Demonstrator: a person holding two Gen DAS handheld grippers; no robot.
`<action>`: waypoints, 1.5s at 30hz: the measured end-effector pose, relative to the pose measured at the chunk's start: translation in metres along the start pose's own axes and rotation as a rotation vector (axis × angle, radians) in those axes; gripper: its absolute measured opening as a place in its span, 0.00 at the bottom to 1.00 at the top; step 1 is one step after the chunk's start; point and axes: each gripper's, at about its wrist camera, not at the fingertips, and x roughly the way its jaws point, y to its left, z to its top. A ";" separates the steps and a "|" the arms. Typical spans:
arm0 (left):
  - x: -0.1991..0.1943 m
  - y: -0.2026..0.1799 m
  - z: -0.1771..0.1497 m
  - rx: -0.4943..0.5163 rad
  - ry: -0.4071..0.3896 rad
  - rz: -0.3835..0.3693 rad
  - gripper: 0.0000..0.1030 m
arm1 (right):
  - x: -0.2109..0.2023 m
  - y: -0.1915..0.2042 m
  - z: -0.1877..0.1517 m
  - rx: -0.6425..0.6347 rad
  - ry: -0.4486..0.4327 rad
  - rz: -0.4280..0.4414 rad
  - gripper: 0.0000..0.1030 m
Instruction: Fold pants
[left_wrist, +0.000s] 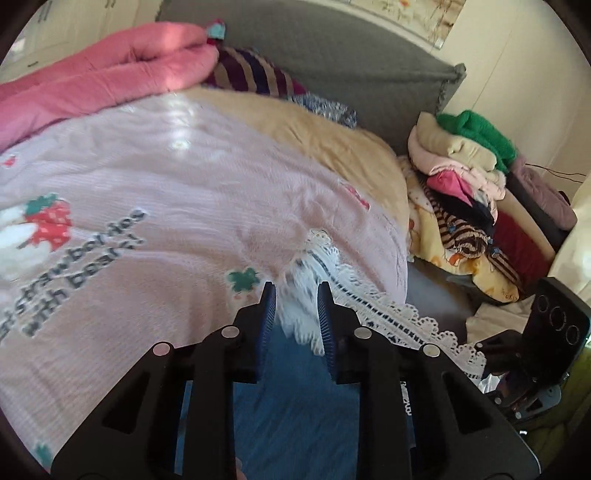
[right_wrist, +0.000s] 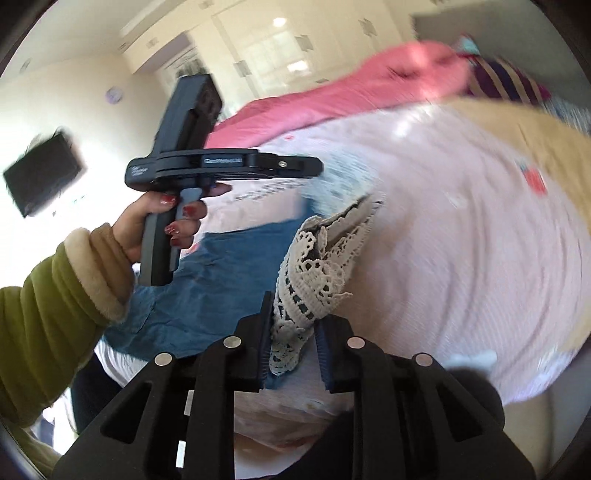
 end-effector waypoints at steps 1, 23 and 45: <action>-0.010 0.003 -0.003 -0.010 -0.015 -0.003 0.16 | 0.002 0.011 0.001 -0.034 0.001 0.009 0.19; -0.062 -0.106 -0.107 0.168 -0.050 0.138 0.47 | 0.010 -0.017 0.032 0.238 0.030 0.153 0.19; 0.008 -0.138 -0.093 0.207 -0.083 0.358 0.07 | 0.008 -0.115 0.040 0.418 0.126 0.202 0.68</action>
